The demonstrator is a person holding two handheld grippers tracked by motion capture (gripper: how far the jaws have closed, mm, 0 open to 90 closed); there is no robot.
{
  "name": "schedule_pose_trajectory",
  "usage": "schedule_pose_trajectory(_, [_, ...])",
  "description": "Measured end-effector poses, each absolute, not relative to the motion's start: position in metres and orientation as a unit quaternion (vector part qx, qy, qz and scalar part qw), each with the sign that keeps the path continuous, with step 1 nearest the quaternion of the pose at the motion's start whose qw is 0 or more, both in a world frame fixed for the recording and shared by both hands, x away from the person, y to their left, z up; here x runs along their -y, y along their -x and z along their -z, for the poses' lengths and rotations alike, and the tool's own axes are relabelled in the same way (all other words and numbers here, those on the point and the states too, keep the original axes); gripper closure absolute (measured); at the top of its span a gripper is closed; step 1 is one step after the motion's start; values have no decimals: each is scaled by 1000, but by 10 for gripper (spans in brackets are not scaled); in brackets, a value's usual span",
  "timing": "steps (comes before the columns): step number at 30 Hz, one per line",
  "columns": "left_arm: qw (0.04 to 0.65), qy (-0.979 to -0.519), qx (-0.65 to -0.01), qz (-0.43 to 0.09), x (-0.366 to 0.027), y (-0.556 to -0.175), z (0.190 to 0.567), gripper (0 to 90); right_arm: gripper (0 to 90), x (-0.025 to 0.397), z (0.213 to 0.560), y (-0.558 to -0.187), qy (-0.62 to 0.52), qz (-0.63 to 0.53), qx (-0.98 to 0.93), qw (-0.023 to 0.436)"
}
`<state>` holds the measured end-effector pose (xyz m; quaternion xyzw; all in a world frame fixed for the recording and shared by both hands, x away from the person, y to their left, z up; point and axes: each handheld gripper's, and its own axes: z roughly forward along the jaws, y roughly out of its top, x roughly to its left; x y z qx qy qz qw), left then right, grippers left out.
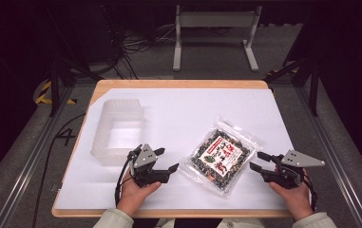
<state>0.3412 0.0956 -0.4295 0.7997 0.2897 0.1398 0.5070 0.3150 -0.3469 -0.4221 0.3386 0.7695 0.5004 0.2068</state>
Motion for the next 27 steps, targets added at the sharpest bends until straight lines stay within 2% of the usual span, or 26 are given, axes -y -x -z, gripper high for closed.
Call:
schedule_pose_trajectory(8, [505, -799, -297, -136, -96, -341, 430, 250, 445, 349, 415, -322, -337, -507, -765, 209])
schedule_pose_trajectory(27, [504, -801, -295, -134, -94, -341, 431, 247, 405, 359, 391, -367, -381, -499, -756, 184])
